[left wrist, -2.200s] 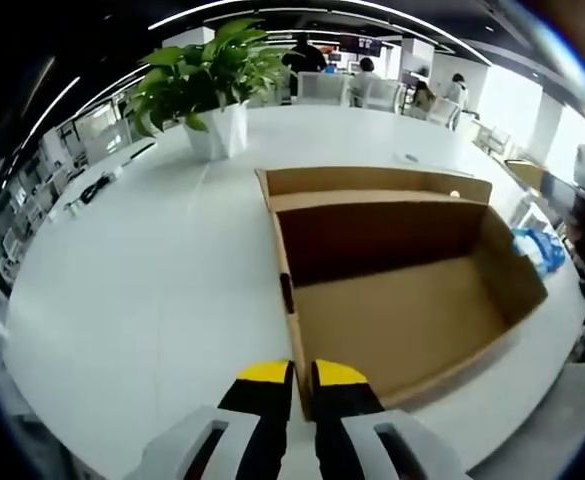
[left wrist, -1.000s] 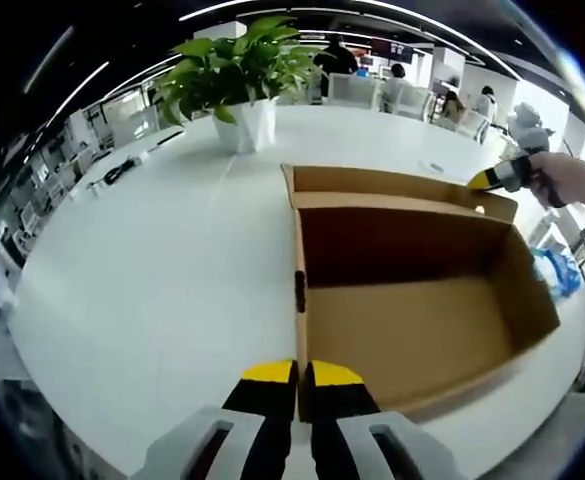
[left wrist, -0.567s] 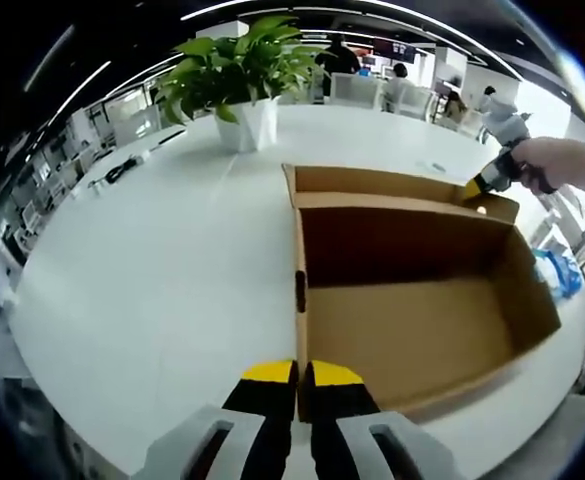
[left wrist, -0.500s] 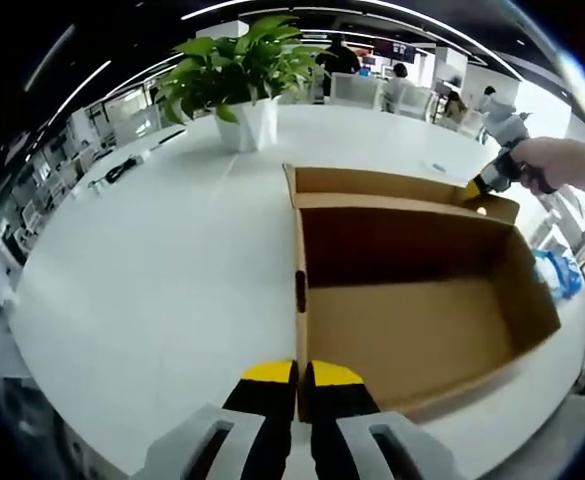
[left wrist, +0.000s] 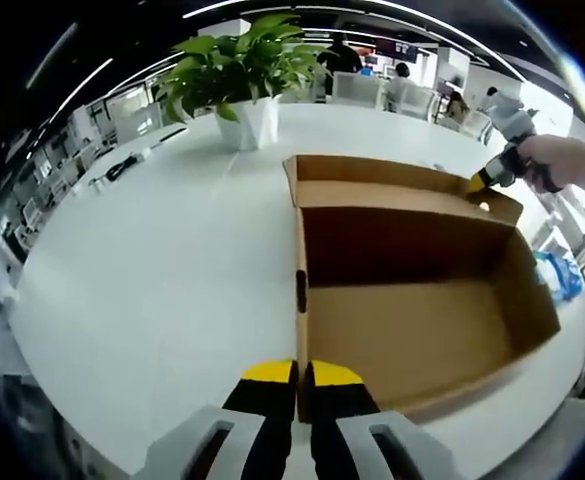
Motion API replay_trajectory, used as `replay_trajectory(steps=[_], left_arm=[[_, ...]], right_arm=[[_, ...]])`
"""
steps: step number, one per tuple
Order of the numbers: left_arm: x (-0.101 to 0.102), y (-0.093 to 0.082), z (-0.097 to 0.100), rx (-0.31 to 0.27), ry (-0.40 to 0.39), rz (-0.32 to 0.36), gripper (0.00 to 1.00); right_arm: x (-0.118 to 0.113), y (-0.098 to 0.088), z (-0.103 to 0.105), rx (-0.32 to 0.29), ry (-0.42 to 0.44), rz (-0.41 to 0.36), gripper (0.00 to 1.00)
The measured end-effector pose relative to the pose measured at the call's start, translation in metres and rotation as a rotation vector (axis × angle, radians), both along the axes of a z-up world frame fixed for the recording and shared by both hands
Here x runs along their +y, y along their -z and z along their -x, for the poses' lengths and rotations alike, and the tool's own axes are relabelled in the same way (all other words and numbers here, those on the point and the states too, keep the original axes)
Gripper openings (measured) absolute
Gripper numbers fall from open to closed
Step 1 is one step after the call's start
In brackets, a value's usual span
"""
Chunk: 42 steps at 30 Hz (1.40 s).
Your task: Operate the shoe box by opening the lid, removing the specified soft item, and placing it in the target area until the item is outside and the box remains undamaged.
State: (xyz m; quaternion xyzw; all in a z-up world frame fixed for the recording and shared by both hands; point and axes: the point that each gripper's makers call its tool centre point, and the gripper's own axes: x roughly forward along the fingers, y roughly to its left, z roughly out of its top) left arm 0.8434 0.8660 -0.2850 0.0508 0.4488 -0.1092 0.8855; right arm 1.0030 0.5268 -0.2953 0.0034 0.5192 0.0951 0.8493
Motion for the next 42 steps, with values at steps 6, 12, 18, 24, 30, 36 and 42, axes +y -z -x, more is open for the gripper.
replay_trajectory(steps=[6,12,18,24,30,36,42], left_arm=[[-0.001,-0.001,0.003,-0.001,-0.012,0.001,0.03],[-0.001,-0.003,0.006,0.003,-0.03,0.011,0.03],[-0.001,-0.003,0.005,0.0,-0.037,0.006,0.03],[0.001,-0.003,0.006,-0.01,-0.056,0.017,0.03],[0.001,-0.003,0.005,-0.01,-0.066,0.018,0.03],[0.001,-0.003,0.005,-0.029,-0.092,0.034,0.02],[0.001,-0.003,0.003,-0.031,-0.095,0.034,0.03]], right_arm=[[0.003,-0.021,0.002,-0.085,0.007,-0.004,0.02],[0.003,-0.038,0.009,-0.152,0.004,-0.013,0.02],[0.003,-0.052,0.011,-0.211,0.046,-0.054,0.01],[0.004,-0.066,0.013,-0.262,0.091,-0.097,0.0],[0.004,-0.085,0.015,-0.333,0.099,-0.114,0.0],[0.011,-0.103,0.024,-0.418,0.063,-0.09,0.0],[0.013,-0.119,0.029,-0.514,0.026,-0.067,0.0]])
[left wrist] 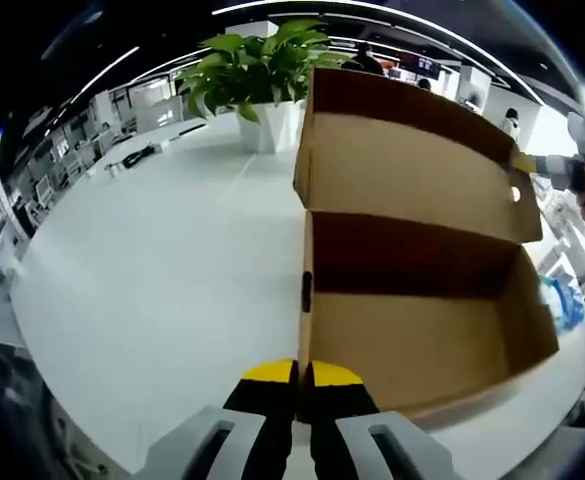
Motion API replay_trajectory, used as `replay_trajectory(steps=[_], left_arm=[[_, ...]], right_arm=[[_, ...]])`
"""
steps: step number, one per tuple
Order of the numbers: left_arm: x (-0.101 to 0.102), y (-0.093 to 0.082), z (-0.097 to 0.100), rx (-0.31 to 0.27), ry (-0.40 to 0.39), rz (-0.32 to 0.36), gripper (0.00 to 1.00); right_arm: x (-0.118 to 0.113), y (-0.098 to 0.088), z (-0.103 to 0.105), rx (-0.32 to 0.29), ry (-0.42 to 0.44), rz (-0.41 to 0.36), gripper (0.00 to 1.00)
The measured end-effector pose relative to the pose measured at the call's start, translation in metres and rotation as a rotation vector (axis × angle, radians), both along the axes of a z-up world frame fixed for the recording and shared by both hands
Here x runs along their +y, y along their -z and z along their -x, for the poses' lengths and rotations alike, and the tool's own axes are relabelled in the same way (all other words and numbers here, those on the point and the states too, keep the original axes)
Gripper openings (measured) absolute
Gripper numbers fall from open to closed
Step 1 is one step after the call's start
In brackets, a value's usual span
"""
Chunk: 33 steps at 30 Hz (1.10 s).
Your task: Operate the shoe box by opening the lid, removing the specified soft item, and placing it in the target area until the item is outside and the box remains undamaged.
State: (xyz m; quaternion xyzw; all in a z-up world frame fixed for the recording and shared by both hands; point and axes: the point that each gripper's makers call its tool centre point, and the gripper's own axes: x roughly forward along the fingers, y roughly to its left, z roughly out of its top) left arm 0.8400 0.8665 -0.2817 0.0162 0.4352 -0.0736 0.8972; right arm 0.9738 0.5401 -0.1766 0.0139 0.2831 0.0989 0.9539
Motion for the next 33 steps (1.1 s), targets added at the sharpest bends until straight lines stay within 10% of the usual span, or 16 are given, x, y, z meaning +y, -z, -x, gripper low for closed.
replay_trajectory(steps=[33], left_arm=[[-0.003,-0.002,-0.002,-0.032,-0.014,0.003,0.03]], right_arm=[[0.016,-0.032,0.08,-0.444,-0.083,0.16,0.0]])
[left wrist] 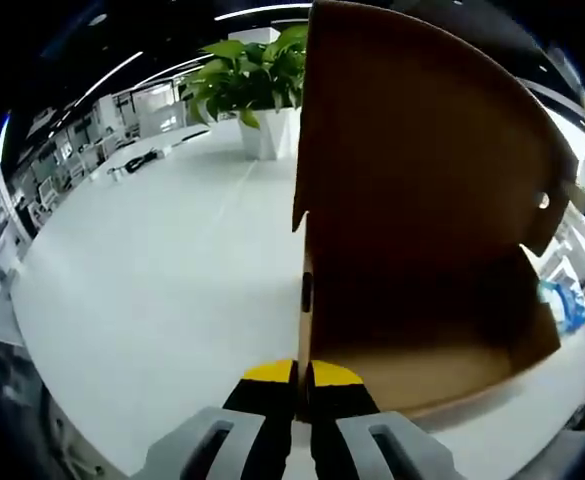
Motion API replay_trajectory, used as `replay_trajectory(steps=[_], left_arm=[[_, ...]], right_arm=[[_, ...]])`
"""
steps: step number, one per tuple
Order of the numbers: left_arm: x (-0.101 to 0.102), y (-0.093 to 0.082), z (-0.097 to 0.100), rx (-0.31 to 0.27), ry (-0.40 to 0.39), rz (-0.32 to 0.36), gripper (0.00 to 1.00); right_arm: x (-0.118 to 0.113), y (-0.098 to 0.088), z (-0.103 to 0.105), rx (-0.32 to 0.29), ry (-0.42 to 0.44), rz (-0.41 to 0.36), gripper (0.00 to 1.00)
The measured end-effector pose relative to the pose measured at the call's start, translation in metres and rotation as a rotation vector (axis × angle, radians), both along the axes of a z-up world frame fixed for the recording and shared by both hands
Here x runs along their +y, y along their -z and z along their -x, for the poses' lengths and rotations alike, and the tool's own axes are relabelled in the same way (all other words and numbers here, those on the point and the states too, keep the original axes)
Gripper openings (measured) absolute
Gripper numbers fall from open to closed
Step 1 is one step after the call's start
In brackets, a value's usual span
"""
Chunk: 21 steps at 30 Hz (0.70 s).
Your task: Operate the shoe box by opening the lid, removing the specified soft item, and placing it in the target area until the item is outside and the box remains undamaged.
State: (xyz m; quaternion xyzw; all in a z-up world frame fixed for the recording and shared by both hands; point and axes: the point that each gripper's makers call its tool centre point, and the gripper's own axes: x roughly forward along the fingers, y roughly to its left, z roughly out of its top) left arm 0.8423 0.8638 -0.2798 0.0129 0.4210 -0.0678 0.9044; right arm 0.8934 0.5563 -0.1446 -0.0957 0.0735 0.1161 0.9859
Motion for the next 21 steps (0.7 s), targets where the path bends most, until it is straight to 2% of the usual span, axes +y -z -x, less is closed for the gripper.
replay_trajectory(steps=[10,14,16,21], left_arm=[[0.0,0.0,-0.001,-0.005,0.008,-0.001,0.03],[0.0,0.0,0.0,-0.01,0.002,0.007,0.03],[0.0,0.0,0.0,-0.01,0.0,0.013,0.03],[0.0,-0.001,0.0,-0.022,-0.016,0.041,0.04]], right_arm=[[0.005,0.007,0.024,-0.01,-0.001,0.032,0.0],[0.008,0.013,0.035,-0.005,-0.01,0.077,0.0],[0.009,0.017,0.04,-0.007,-0.025,0.136,0.0],[0.011,0.028,0.052,0.005,-0.038,0.145,0.0]])
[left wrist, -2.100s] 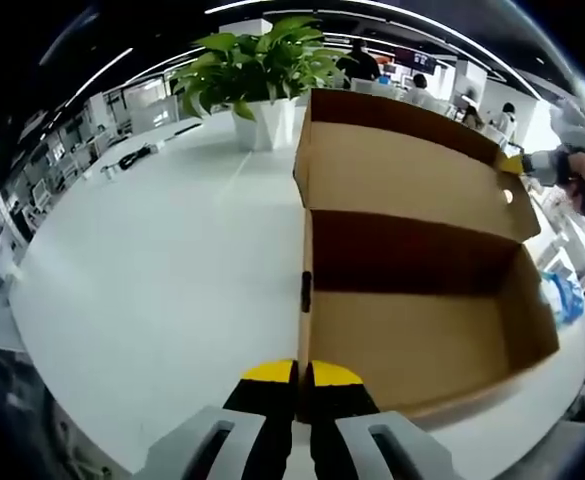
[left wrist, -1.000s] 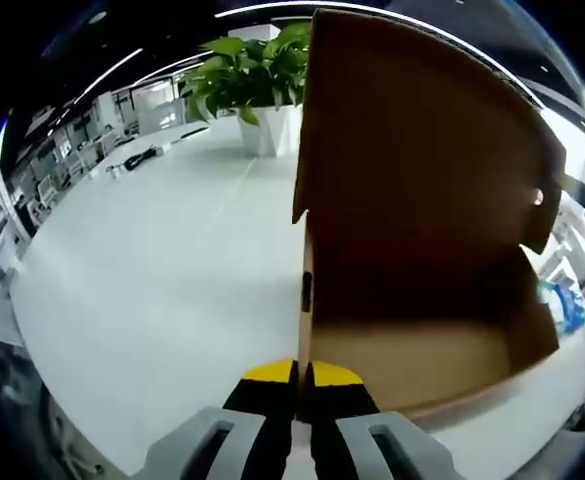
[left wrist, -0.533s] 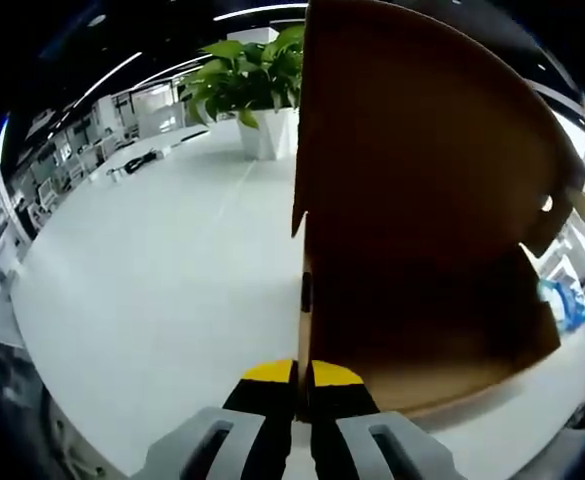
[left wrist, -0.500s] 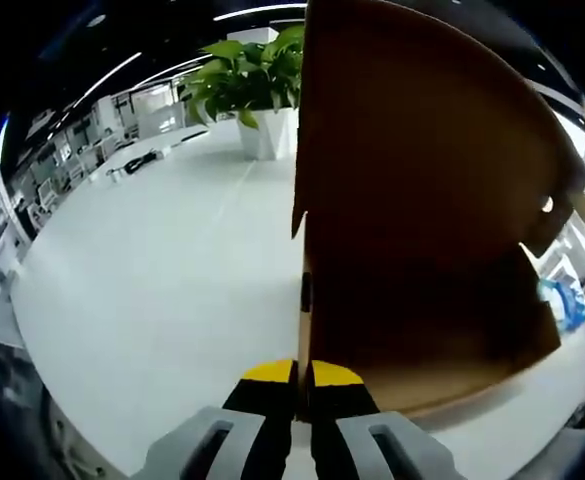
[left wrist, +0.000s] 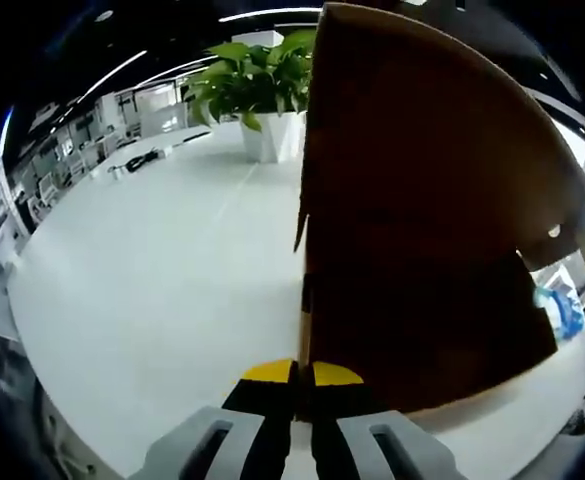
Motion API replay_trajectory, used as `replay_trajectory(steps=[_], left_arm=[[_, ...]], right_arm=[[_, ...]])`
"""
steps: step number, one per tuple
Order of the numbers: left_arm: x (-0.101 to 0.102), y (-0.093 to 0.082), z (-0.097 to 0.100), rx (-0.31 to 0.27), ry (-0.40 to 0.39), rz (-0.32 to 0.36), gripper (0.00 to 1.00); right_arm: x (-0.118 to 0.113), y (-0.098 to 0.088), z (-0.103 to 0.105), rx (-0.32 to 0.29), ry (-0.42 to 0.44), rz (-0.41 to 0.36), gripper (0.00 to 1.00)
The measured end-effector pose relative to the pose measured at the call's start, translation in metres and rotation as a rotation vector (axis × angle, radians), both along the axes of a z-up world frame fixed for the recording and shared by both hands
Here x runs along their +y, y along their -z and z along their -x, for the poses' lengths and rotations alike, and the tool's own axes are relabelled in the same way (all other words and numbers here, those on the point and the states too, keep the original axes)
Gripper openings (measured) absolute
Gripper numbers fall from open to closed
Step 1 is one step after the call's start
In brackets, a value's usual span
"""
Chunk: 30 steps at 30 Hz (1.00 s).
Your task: Operate the shoe box by opening the lid, removing the specified soft item, and placing it in the target area until the item is outside and the box remains undamaged.
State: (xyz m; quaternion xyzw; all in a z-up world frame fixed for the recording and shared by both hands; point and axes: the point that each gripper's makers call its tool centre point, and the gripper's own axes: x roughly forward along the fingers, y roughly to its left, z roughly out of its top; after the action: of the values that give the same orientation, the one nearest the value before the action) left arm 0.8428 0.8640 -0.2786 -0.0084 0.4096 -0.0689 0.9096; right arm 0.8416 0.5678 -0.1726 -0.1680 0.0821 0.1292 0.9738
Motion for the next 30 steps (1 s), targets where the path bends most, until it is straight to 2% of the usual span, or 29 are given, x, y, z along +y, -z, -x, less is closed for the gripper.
replay_trajectory(steps=[6,11,15,17,19,21,25,30], left_arm=[[-0.001,-0.007,-0.004,-0.027,0.022,0.004,0.04],[0.0,-0.025,-0.015,-0.081,0.062,-0.007,0.03],[-0.009,-0.033,-0.013,-0.085,0.203,-0.049,0.05],[-0.014,-0.036,-0.006,-0.085,0.253,-0.06,0.11],[-0.01,-0.036,0.001,-0.089,0.296,-0.127,0.17],[-0.01,-0.036,0.008,-0.09,0.317,-0.129,0.21],[-0.005,-0.03,0.022,-0.08,0.419,-0.21,0.22],[-0.007,-0.025,0.037,-0.062,0.406,-0.108,0.26]], right_arm=[[0.001,0.006,0.006,0.009,0.0,0.014,0.0],[0.001,0.008,0.008,0.011,-0.002,0.023,0.0],[0.001,0.01,0.01,0.016,-0.002,0.023,0.01],[0.002,0.012,0.012,0.018,-0.002,0.032,0.01],[0.002,0.015,0.014,0.023,-0.001,0.032,0.01],[0.002,0.019,0.016,0.032,0.0,0.031,0.01],[0.002,0.026,0.019,0.043,-0.005,0.027,0.02],[0.001,0.04,0.023,0.105,0.0,0.011,0.03]])
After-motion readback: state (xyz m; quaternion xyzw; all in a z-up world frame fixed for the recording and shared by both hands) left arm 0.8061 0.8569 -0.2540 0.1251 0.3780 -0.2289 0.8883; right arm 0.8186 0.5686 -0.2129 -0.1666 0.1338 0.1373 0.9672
